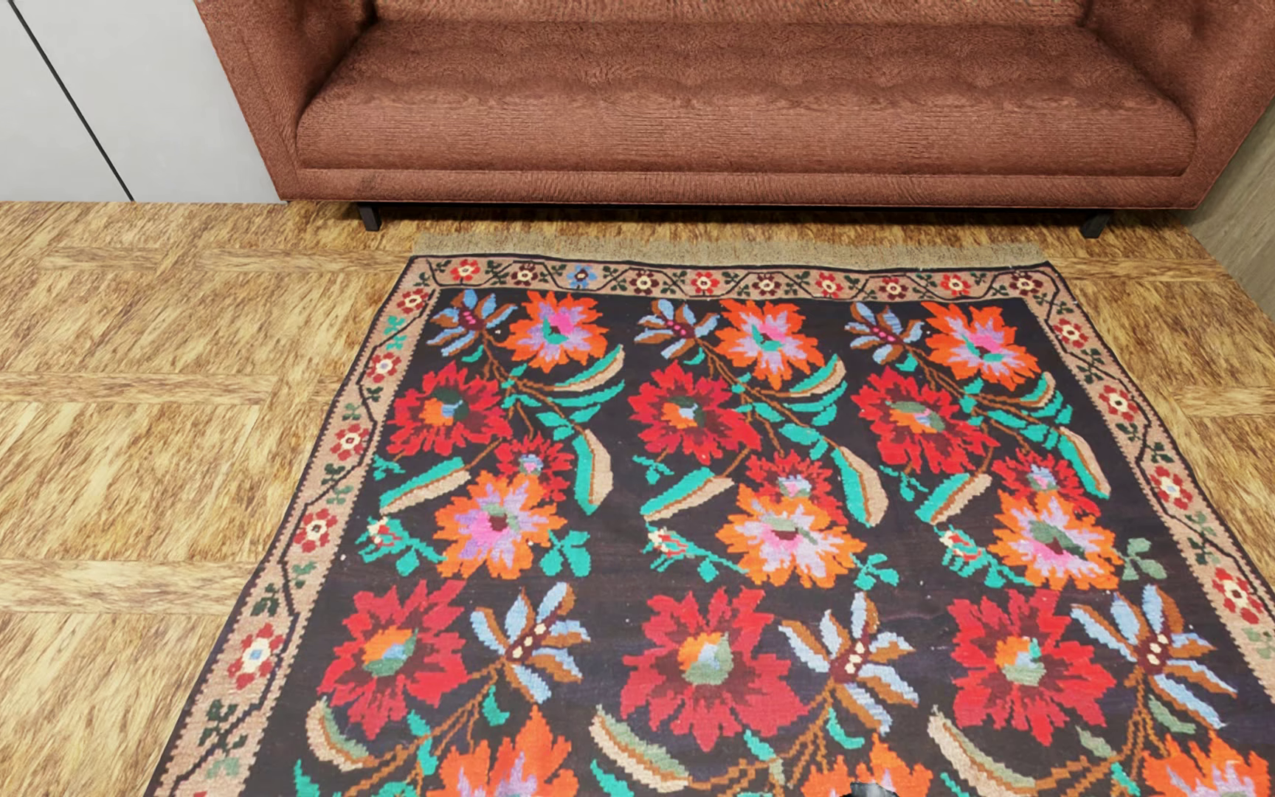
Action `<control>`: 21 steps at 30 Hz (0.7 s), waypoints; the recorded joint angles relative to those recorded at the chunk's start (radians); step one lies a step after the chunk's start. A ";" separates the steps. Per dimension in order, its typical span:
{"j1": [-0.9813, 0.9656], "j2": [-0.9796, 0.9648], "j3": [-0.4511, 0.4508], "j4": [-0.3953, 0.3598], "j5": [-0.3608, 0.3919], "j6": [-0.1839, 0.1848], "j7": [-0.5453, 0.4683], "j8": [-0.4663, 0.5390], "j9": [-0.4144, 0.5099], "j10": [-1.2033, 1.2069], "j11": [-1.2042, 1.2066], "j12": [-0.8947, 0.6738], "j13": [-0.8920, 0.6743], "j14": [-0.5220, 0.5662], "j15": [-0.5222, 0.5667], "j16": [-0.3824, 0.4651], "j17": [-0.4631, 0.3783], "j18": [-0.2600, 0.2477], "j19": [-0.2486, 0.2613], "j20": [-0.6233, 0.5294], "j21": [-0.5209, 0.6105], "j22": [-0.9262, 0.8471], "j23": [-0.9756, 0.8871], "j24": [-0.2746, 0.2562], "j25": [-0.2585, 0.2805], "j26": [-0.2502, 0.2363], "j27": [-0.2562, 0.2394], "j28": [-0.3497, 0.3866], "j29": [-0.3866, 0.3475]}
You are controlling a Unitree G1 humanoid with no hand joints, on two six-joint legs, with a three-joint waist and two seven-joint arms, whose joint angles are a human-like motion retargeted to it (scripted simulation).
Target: Go to the sofa
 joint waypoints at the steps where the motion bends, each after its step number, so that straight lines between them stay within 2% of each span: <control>1: -0.020 0.069 0.032 0.012 -0.007 0.011 0.000 0.000 -0.006 -0.196 -0.018 0.033 -0.037 -0.141 -0.034 -0.005 -0.013 0.000 0.000 -0.024 -0.029 0.024 -0.055 0.000 0.000 0.000 0.000 0.000 0.000; 2: -0.047 0.114 0.066 0.025 -0.016 0.020 0.000 0.000 -0.016 -0.305 -0.021 0.064 -0.069 -0.445 -0.074 -0.003 -0.025 0.000 0.000 -0.061 -0.043 0.033 -0.096 0.000 0.000 0.000 0.000 0.000 0.000; 3: -0.074 0.147 0.096 0.040 -0.035 0.026 0.000 0.000 -0.023 -0.280 -0.009 0.091 -0.090 -0.645 -0.111 -0.006 -0.033 0.000 0.000 -0.075 -0.068 0.043 -0.118 0.000 0.000 0.000 0.000 0.000 0.000; 4: -0.099 0.179 0.132 0.036 -0.056 0.025 0.000 0.000 -0.019 -0.286 0.014 0.111 -0.101 -0.650 -0.108 -0.008 -0.034 0.000 0.000 -0.098 -0.088 0.054 -0.119 0.000 0.000 0.000 0.000 0.000 0.000; 5: -0.119 0.224 0.152 0.018 -0.081 0.014 0.000 0.000 -0.014 -0.265 0.040 0.124 -0.097 -0.470 -0.061 -0.009 -0.024 0.000 0.000 -0.114 -0.108 0.070 -0.087 0.000 0.000 0.000 0.000 0.000 0.000; 6: -0.155 0.220 0.145 -0.012 -0.098 0.000 0.000 0.000 -0.034 -0.222 0.103 0.128 -0.081 -0.208 0.063 -0.013 -0.011 0.000 0.000 -0.126 -0.120 0.083 -0.047 0.000 0.000 0.000 0.000 0.000 0.000; 7: -0.160 0.177 0.128 -0.060 -0.146 -0.034 0.000 0.000 -0.038 -0.139 0.263 0.116 -0.061 -0.077 0.262 -0.013 0.014 0.000 0.000 -0.153 -0.105 0.100 0.037 0.000 0.000 0.000 0.000 0.000 0.000; 8: -0.106 0.132 0.103 -0.090 -0.161 -0.040 0.000 0.000 -0.026 -0.082 0.434 0.098 -0.038 -0.079 0.430 -0.010 0.032 0.000 0.000 -0.146 -0.076 0.098 0.135 0.000 0.000 0.000 0.000 0.000 0.000; 9: -0.045 0.014 0.079 -0.116 -0.160 -0.028 0.000 0.000 -0.016 -0.075 0.647 0.060 -0.025 -0.104 0.417 -0.022 0.023 0.000 0.000 -0.131 -0.024 0.080 0.217 0.000 0.000 0.000 0.000 0.000 0.000; 10: 0.053 -0.087 0.033 -0.138 -0.175 -0.032 0.000 0.000 0.006 -0.101 0.817 0.030 -0.031 -0.155 0.257 -0.009 0.035 0.000 0.000 -0.098 0.037 0.029 0.303 0.000 0.000 0.000 0.000 0.000 0.000; 11: 0.146 -0.172 -0.046 -0.138 -0.160 -0.007 0.000 0.000 0.007 -0.125 0.895 -0.007 -0.010 -0.208 0.104 -0.010 0.031 0.000 0.000 -0.065 0.073 -0.014 0.366 0.000 0.000 0.000 0.000 0.000 0.000; 12: 0.237 -0.251 -0.112 -0.131 -0.152 0.013 0.000 0.000 0.005 -0.158 0.893 -0.056 0.024 -0.262 0.031 -0.005 0.028 0.000 0.000 -0.045 0.105 -0.054 0.414 0.000 0.000 0.000 0.000 0.000 0.000; 14: 0.418 -0.367 -0.220 -0.096 -0.135 0.042 0.000 0.000 0.000 -0.238 0.668 -0.135 0.116 -0.393 0.011 0.021 0.015 0.000 0.000 0.051 0.124 -0.190 0.444 0.000 0.000 0.000 0.000 0.000 0.000; 15: 0.479 -0.414 -0.270 -0.070 -0.132 0.054 0.000 0.000 -0.011 -0.271 0.492 -0.177 0.152 -0.458 0.040 0.028 0.002 0.000 0.000 0.123 0.135 -0.243 0.452 0.000 0.000 0.000 0.000 0.000 0.000; 16: 0.571 -0.432 -0.292 -0.069 -0.147 0.048 0.000 0.000 -0.016 -0.321 0.295 -0.219 0.188 -0.531 0.117 0.034 -0.006 0.000 0.000 0.180 0.133 -0.279 0.450 0.000 0.000 0.000 0.000 0.000 0.000; 17: 0.602 -0.468 -0.322 -0.065 -0.153 0.044 0.000 0.000 -0.034 -0.332 0.104 -0.262 0.204 -0.587 0.243 0.035 -0.012 0.000 0.000 0.259 0.138 -0.316 0.453 0.000 0.000 0.000 0.000 0.000 0.000; 18: 0.630 -0.491 -0.344 -0.049 -0.158 0.045 0.000 0.000 -0.051 -0.331 0.040 -0.300 0.216 -0.625 0.588 0.040 -0.016 0.000 0.000 0.311 0.142 -0.349 0.453 0.000 0.000 0.000 0.000 0.000 0.000; 19: 0.638 -0.516 -0.373 -0.029 -0.161 0.046 0.000 0.000 -0.061 -0.313 -0.403 -0.326 0.217 -0.638 0.794 0.047 -0.014 0.000 0.000 0.357 0.144 -0.386 0.467 0.000 0.000 0.000 0.000 0.000 0.000; 20: 0.681 -0.564 -0.370 -0.030 -0.158 0.043 0.000 0.000 -0.072 -0.305 -0.019 -0.341 0.226 -0.625 0.793 0.047 -0.005 0.000 0.000 0.362 0.108 -0.389 0.486 0.000 0.000 0.000 0.000 0.000 0.000; 21: 0.704 -0.570 -0.390 0.003 -0.135 0.049 0.000 0.000 -0.072 -0.259 0.054 -0.327 0.223 -0.583 0.528 0.045 0.003 0.000 0.000 0.382 0.093 -0.407 0.498 0.000 0.000 0.000 0.000 0.000 0.000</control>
